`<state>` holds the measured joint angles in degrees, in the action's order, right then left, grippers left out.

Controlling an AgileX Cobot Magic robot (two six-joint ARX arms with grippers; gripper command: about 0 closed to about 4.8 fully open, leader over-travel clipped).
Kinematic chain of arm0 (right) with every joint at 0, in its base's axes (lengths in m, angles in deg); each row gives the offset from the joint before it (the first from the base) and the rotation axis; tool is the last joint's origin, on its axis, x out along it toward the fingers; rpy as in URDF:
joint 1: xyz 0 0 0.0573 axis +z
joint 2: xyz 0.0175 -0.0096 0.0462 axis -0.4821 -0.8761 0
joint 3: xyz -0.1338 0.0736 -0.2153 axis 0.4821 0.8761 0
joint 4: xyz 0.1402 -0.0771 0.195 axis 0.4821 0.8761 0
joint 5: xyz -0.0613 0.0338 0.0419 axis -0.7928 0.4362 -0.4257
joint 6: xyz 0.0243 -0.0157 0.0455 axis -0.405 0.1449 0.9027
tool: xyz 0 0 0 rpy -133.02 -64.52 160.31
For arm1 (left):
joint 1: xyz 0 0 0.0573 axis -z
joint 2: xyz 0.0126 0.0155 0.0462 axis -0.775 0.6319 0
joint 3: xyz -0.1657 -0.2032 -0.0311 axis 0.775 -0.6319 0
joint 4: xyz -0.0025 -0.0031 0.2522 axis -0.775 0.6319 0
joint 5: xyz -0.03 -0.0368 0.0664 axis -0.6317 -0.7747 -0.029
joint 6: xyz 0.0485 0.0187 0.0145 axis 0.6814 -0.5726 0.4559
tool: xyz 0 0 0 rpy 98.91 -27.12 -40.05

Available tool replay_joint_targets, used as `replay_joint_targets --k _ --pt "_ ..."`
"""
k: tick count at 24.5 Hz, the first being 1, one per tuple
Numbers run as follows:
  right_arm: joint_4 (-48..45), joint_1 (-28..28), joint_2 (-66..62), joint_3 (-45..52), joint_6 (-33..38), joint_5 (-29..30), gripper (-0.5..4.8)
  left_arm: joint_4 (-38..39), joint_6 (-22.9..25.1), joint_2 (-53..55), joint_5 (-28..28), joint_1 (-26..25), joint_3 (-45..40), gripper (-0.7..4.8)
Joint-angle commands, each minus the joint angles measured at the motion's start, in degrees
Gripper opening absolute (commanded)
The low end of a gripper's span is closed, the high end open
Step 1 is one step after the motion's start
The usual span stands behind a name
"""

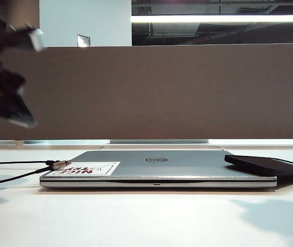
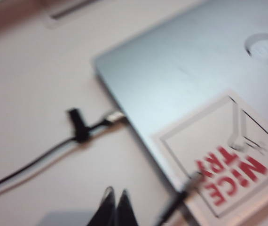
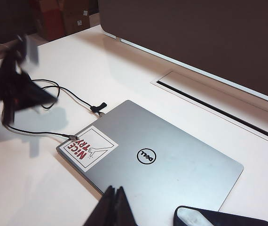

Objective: Pick up the charging cable and the phone, plug the charging cable into the charging port on the phone, and finally place them back on the table.

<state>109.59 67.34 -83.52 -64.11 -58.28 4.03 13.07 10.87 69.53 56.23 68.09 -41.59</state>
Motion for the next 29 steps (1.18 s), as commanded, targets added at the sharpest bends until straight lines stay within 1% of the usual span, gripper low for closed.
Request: replay_joint_targets --k 1,2,3,4,6,8,9,10,13,19,21,25,29 --pt "-0.9 0.0 0.1 -0.4 -0.2 0.0 -0.06 -1.1 5.5 2.7 -0.2 3.4 0.3 0.93" --pt "-0.9 0.0 0.1 -0.4 -0.2 0.0 -0.06 -0.9 8.6 3.5 -0.2 4.7 0.3 1.88" --pt "-0.9 0.0 0.1 -0.4 -0.2 0.0 -0.06 -0.9 10.8 3.9 -0.2 5.3 0.3 2.28" --pt "-0.9 0.0 0.1 -0.4 -0.2 0.0 -0.06 -0.9 14.8 4.3 -0.2 5.7 0.3 2.58" --pt "-0.9 0.0 0.2 -0.4 -0.2 0.0 -0.06 -1.0 19.4 4.5 -0.2 5.6 0.3 2.57" --pt "-0.9 0.0 0.2 -0.5 -0.2 0.0 -0.06 -1.1 22.6 4.5 -0.2 5.6 0.3 2.56" --pt "-0.9 0.0 0.2 -0.5 -0.2 0.0 -0.06 -1.0 23.6 4.5 -0.2 5.6 0.3 2.56" --pt "-0.9 0.0 0.2 -0.5 -0.2 0.1 -0.06 -0.7 25.8 4.5 -0.2 5.6 0.3 2.56" --pt "-1.0 0.0 0.2 -0.5 -0.2 0.0 -0.06 -0.7 28.8 4.7 -0.2 5.6 0.3 2.56" --pt "-1.2 0.0 0.2 -0.5 -0.2 0.0 -0.06 -0.3 30.1 7.1 -0.2 5.4 0.0 2.55" --pt "-1.3 0.0 0.2 -0.5 -0.2 0.1 -0.06 -0.7 30.1 7.6 -0.2 4.9 0.0 2.56" --pt "-1.3 0.0 0.2 -0.5 -0.2 0.0 -0.06 -0.8 30.1 7.8 -0.2 1.4 0.0 2.55" --pt "-1.6 0.0 0.2 -0.5 -0.2 0.0 -0.06 -0.8 30.3 7.8 -0.2 1.3 0.0 2.55"
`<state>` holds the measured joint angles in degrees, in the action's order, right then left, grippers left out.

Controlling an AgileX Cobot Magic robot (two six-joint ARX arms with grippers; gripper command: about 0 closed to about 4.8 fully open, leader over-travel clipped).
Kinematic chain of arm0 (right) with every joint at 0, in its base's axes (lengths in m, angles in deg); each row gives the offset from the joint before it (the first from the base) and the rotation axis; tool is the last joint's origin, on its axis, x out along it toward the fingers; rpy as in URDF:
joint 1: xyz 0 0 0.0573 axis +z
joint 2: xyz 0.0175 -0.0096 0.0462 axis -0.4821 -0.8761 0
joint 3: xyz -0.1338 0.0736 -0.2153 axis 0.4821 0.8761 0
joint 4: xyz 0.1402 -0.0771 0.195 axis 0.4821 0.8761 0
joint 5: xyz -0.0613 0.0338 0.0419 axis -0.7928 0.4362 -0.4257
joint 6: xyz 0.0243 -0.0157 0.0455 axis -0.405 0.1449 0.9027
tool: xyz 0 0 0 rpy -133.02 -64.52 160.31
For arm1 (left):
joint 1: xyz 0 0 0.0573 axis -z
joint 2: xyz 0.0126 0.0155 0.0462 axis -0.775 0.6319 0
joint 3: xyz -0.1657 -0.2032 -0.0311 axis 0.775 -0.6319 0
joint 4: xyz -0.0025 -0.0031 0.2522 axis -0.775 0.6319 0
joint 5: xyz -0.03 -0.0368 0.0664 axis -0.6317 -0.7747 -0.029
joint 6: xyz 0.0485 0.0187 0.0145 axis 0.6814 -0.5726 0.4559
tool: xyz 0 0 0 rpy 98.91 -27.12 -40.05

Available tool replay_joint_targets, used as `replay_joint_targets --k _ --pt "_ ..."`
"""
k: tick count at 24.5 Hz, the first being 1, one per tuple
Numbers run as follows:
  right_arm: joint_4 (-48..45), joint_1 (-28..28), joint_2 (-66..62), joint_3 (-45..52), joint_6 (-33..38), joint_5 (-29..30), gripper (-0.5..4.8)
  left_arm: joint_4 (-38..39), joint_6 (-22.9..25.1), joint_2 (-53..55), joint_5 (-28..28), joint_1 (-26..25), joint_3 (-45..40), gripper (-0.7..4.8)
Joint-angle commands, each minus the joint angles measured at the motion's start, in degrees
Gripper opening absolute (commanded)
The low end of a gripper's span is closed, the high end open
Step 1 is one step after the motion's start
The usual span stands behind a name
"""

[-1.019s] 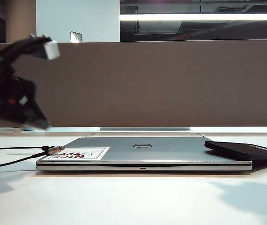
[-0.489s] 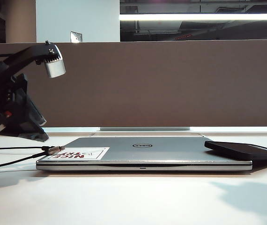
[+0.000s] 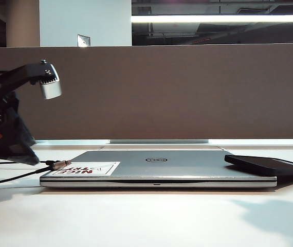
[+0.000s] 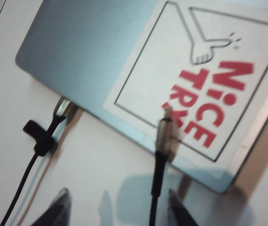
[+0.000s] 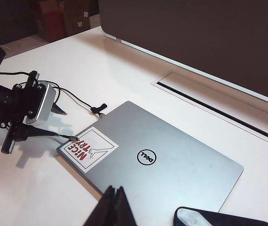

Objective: Pick up the charging cable and the phone, plug the charging cable into the charging port on the phone, and finally place them back on the table.

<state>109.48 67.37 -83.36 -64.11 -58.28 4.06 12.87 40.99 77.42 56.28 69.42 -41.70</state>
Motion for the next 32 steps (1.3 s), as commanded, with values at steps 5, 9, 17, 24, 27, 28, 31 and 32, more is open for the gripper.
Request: replay_joint_targets --k 5,9,17,24,27,28,31,32 --pt "-1.4 0.0 0.0 -0.5 -0.2 0.0 -0.06 -1.3 0.2 1.9 -0.3 0.0 0.1 2.55" --pt "-1.4 0.0 0.1 -0.5 -0.2 0.0 -0.06 -3.5 0.2 5.4 -0.3 0.0 0.1 2.55" --pt "-1.4 0.0 0.1 -0.5 -0.2 0.0 -0.06 -6.8 0.0 7.0 -0.3 0.0 0.1 2.55" --pt "-1.9 0.0 0.1 -0.5 -0.2 0.0 -0.06 -6.8 0.0 7.3 -0.3 0.1 0.1 2.55" --pt "-1.9 0.0 0.1 -0.5 -0.2 0.0 -0.06 -7.0 0.0 8.5 -0.3 0.3 0.1 2.55" --pt "-1.9 0.0 0.1 -0.5 -0.2 0.0 -0.06 -7.3 0.0 8.8 -0.3 0.7 0.1 2.55" --pt "-1.9 0.0 0.1 -0.5 -0.2 0.0 -0.06 -7.7 0.0 8.9 -0.3 1.1 0.1 2.55" --pt "-1.9 0.0 0.1 -0.5 -0.2 0.0 -0.06 -7.9 0.0 8.9 -0.3 1.2 0.1 2.55"
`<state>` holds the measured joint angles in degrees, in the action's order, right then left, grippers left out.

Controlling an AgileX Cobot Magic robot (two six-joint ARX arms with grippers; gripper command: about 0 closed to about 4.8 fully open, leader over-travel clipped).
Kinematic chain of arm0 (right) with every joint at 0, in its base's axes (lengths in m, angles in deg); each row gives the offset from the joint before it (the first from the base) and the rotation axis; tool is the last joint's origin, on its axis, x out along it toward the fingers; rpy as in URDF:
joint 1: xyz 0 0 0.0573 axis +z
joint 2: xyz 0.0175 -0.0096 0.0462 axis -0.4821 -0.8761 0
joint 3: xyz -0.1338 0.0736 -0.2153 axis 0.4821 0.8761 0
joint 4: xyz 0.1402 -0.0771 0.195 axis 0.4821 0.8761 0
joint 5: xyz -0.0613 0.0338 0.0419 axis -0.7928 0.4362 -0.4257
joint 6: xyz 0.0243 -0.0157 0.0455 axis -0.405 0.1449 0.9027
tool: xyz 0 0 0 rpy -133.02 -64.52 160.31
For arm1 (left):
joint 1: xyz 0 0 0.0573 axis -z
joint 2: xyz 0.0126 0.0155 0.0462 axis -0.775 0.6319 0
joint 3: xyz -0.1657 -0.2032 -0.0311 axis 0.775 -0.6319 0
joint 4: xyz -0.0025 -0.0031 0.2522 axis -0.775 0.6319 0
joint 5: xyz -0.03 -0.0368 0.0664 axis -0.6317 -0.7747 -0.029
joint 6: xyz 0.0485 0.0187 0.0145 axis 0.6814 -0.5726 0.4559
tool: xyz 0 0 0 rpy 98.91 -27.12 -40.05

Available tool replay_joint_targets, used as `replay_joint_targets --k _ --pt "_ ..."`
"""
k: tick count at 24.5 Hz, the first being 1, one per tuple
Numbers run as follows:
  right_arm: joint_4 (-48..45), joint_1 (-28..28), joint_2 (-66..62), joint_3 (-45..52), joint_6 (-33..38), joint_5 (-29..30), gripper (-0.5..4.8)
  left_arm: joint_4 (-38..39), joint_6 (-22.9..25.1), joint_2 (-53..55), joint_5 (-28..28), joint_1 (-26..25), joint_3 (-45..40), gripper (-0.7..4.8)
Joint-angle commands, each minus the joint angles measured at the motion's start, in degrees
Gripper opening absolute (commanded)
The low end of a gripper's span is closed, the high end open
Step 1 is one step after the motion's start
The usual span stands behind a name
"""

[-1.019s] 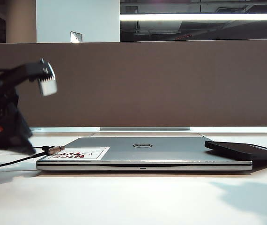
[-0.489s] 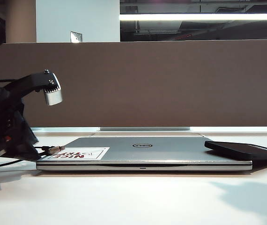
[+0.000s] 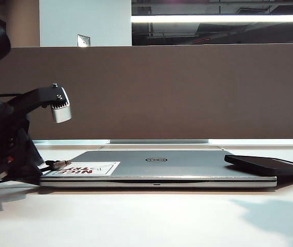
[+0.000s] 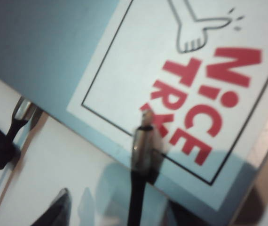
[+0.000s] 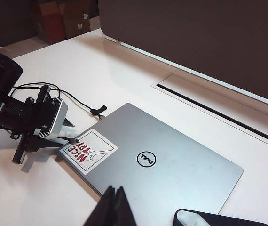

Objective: Pick up the charging cable and the phone, plug the charging cable into the charging port on the phone, and finally place them back on the table.

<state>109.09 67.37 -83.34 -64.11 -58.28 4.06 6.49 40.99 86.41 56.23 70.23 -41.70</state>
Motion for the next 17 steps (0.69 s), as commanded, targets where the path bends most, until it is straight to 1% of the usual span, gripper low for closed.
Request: replay_joint_targets --k 1,7,9,17 --pt "-1.5 0.0 0.1 -0.5 -0.2 0.0 -0.06 -1.6 0.0 -0.1 -0.2 0.7 0.1 2.55" --pt "-1.5 0.0 0.1 -0.5 -0.2 0.0 -0.06 -1.5 0.0 -0.1 -0.2 0.7 0.1 2.53" --pt "-1.5 0.0 0.1 -0.5 -0.2 0.0 -0.06 -1.5 0.0 0.0 -0.2 0.7 0.1 2.37" --pt "-1.5 0.0 0.1 -0.5 -0.2 0.0 -0.06 -1.6 0.0 2.1 -0.2 1.0 0.1 2.37"
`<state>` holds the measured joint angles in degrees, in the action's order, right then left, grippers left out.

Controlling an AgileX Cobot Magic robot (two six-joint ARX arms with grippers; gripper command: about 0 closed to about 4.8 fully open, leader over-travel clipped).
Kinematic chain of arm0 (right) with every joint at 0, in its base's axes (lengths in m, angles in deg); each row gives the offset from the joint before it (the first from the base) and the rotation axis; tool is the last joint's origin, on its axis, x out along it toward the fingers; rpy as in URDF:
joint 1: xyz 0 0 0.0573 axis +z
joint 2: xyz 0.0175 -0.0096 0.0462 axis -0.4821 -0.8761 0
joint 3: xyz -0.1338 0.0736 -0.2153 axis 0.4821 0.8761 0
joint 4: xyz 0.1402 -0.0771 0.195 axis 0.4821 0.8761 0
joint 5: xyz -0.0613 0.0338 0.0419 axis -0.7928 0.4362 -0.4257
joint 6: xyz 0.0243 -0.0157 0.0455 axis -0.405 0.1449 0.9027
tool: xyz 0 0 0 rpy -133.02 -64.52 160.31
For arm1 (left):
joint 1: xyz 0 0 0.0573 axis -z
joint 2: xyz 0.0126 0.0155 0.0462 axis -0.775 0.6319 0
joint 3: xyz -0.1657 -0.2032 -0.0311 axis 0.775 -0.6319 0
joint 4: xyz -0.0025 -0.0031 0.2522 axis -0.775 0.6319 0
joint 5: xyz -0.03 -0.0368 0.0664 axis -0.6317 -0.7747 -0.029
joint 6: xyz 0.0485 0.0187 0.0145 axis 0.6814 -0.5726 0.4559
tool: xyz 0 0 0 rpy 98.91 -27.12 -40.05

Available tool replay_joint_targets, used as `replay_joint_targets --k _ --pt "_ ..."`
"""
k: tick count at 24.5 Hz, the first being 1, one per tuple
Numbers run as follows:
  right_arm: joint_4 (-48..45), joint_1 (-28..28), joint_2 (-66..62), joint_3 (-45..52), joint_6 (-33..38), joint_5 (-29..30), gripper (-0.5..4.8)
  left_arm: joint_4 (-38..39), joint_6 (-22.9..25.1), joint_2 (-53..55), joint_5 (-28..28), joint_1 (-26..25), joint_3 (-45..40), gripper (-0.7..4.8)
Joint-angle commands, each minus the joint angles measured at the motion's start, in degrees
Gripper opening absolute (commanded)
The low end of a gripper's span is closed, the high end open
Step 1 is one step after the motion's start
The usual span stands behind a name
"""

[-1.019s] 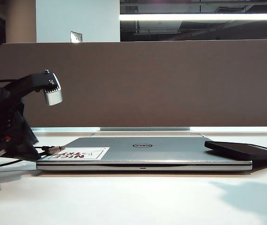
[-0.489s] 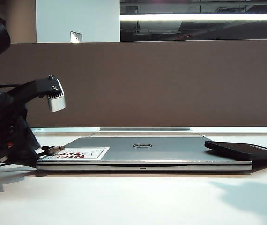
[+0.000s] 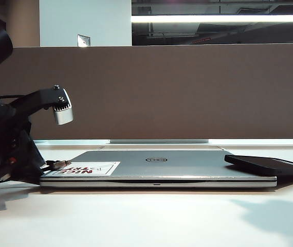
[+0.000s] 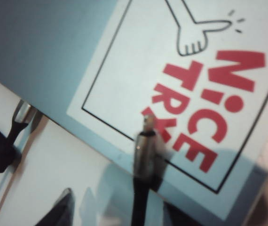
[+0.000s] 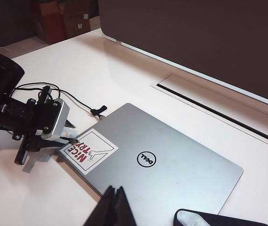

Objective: Pick up the charging cable and the phone, plug the charging cable into the charging port on the phone, and finally place them back on the table.

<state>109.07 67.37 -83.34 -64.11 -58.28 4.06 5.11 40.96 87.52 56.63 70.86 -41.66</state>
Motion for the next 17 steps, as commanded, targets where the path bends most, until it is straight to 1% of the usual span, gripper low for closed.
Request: replay_joint_targets --k 1,4,5,9,10,17 --pt "-1.5 0.0 0.1 -0.5 -0.2 0.0 -0.06 -0.2 0.0 1.2 -0.6 0.5 0.0 2.37" --pt "-1.5 0.0 0.1 -0.5 -0.2 0.0 -0.06 -0.6 0.0 1.6 -0.6 1.4 0.0 2.32" --pt "-1.5 0.0 0.1 -0.5 -0.2 0.0 -0.06 -0.6 0.0 1.6 -0.6 1.4 0.0 2.06" --pt "-1.6 0.0 0.1 -0.5 -0.2 0.0 -0.06 -0.6 -0.1 1.6 -0.6 1.4 0.0 0.21" --pt "-1.7 0.0 0.1 -0.5 -0.2 0.0 -0.06 -0.6 -0.3 1.6 -0.6 1.4 0.0 -0.02" --pt "-2.7 0.0 0.0 -0.5 -0.2 0.0 -0.06 -0.6 -3.6 1.5 -0.6 1.4 0.2 -0.07"
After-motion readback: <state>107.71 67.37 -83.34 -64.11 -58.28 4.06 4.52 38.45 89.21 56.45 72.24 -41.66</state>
